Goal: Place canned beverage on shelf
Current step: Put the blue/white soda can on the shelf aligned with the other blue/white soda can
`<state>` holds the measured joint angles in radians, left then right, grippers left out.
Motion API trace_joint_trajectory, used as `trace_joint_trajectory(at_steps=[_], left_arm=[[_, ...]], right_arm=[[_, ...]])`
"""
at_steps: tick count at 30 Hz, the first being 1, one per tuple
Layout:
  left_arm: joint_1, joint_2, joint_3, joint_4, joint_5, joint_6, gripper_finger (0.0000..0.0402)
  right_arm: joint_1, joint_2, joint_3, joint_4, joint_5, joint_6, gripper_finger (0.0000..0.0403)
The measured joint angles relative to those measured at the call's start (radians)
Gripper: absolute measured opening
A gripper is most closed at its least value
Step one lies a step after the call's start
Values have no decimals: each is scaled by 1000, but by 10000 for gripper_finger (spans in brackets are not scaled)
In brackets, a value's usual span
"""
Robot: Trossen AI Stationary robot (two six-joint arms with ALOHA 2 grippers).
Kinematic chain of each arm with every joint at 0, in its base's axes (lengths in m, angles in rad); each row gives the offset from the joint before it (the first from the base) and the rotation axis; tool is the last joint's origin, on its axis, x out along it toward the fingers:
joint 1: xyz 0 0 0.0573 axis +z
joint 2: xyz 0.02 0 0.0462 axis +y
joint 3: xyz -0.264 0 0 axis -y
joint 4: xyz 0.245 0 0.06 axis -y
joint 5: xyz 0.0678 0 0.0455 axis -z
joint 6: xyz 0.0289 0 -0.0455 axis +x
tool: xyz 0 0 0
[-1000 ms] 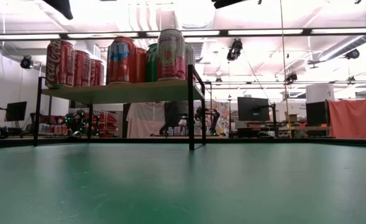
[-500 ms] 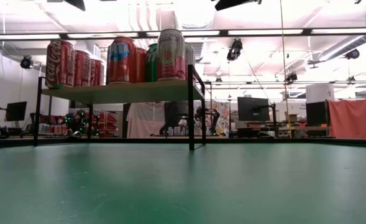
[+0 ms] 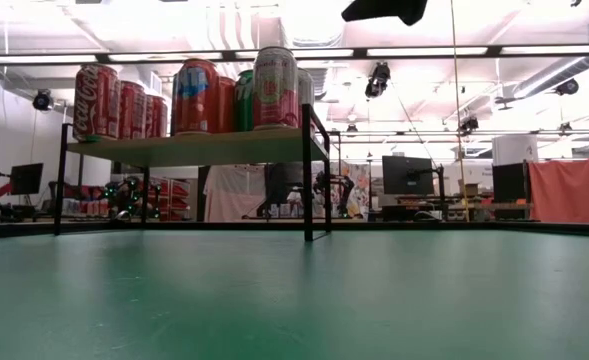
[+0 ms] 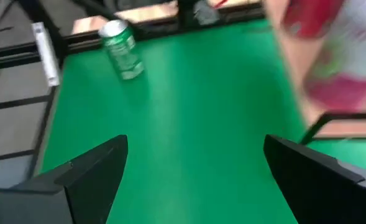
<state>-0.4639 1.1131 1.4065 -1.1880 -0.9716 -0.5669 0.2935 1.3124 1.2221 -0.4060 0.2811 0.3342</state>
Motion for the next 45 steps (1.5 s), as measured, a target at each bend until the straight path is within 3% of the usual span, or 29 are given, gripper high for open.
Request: trace_joint_trajectory(at_steps=[7, 15, 19, 22, 31, 37, 45], left_arm=[[-105, 73, -37, 84, -40, 12, 0], [-109, 163, 12, 89, -43, 43, 0], [-109, 199, 57, 90, -44, 47, 0], [-109, 224, 84, 89, -44, 49, 0], [-114, 287, 121, 90, -41, 57, 0], [-117, 315, 121, 91, -40, 45, 0], [-120, 343, 121, 93, -40, 30, 0]], right_arm=[[46, 88, 67, -145, -116, 175, 368], [124, 251, 305, -667, -123, 431, 368], [154, 329, 413, -921, -179, 564, 368], [178, 371, 464, -1020, -240, 631, 368], [256, 405, 524, -1020, -362, 799, 368], [311, 407, 524, -1014, -360, 957, 368], [341, 453, 523, -984, -326, 1028, 368]])
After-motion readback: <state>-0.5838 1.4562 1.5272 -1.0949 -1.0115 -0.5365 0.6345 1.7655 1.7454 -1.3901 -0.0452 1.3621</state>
